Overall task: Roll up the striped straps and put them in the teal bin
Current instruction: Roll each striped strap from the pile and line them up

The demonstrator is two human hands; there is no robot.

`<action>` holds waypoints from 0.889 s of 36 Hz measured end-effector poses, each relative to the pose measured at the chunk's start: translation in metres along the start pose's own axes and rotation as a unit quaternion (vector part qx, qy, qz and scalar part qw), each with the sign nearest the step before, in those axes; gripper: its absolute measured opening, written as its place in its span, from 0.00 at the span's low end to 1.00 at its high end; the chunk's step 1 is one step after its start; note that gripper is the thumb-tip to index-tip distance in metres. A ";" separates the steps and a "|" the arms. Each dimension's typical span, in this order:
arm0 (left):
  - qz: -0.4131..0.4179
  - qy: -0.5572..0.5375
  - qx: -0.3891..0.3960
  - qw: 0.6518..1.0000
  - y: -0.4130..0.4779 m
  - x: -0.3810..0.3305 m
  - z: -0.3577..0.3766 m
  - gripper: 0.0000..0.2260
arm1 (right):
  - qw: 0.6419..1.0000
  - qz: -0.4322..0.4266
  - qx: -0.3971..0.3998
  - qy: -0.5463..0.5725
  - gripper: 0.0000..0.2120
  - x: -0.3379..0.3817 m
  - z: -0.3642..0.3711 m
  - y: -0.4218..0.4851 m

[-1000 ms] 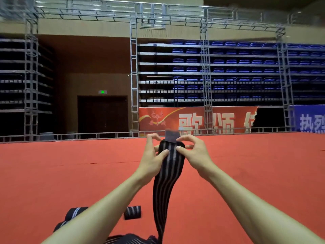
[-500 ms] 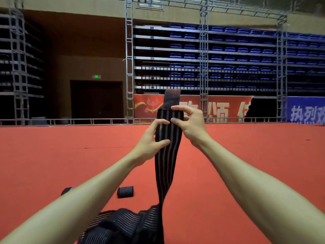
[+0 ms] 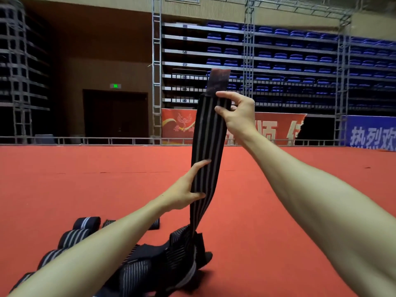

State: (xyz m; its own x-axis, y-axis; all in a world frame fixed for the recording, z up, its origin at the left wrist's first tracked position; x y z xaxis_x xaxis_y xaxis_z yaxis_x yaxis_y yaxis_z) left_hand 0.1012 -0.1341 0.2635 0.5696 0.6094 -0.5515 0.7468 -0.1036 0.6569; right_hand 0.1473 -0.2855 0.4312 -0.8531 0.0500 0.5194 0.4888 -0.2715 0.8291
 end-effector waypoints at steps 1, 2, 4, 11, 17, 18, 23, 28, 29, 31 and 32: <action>-0.008 0.001 0.001 1.000 -0.003 0.002 0.001 0.41 | 1.000 0.001 -0.003 -0.001 0.18 -0.001 0.000 0.002; -0.016 0.002 0.003 1.000 -0.005 0.005 0.003 0.43 | 1.000 0.002 -0.005 -0.002 0.18 -0.001 -0.001 0.002; -0.027 0.006 0.018 0.999 -0.011 0.013 0.007 0.45 | 1.000 0.003 -0.012 -0.008 0.18 -0.003 -0.003 0.001; -0.053 0.014 0.035 0.998 -0.038 0.039 0.021 0.45 | 0.999 0.009 -0.018 -0.038 0.17 -0.020 -0.010 -0.014; -0.083 0.002 0.053 0.995 -0.072 0.059 0.043 0.46 | 0.997 0.034 -0.003 -0.068 0.17 -0.053 -0.017 -0.040; -0.087 -0.003 0.058 0.994 -0.079 0.064 0.047 0.47 | 0.996 0.034 -0.006 -0.077 0.17 -0.057 -0.019 -0.044; -0.124 -0.020 0.062 0.990 -0.106 0.083 0.067 0.47 | 0.993 0.046 -0.036 -0.101 0.18 -0.075 -0.026 -0.051; -0.134 0.005 0.063 0.989 -0.116 0.095 0.081 0.47 | 0.991 0.050 -0.042 -0.121 0.18 -0.086 -0.028 -0.051; -0.132 0.011 0.066 0.989 -0.118 0.098 0.083 0.46 | 0.990 0.050 -0.045 -0.127 0.18 -0.089 -0.029 -0.051; -0.128 0.028 0.070 0.989 -0.121 0.106 0.085 0.45 | 0.988 0.053 -0.049 -0.136 0.18 -0.094 -0.032 -0.052; -0.127 0.034 0.071 0.989 -0.121 0.110 0.085 0.44 | 0.988 0.055 -0.050 -0.138 0.18 -0.096 -0.033 -0.052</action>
State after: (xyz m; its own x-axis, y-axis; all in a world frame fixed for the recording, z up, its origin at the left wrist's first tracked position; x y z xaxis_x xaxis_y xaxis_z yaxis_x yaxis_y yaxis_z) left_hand 0.1028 -0.1211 0.0792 0.3368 0.6810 -0.6503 0.9062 -0.0469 0.4203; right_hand 0.1977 -0.3080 0.3314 -0.7076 0.2708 0.6527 0.5431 -0.3826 0.7475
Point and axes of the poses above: each hand's wrist, its own y-axis towards the middle knuckle, its own z-axis out of the palm, x = y × z, the point moved 5 cm from there along y, towards the middle knuckle, and after that the axes turned 15 degrees about -x, right-handed, at the moved point
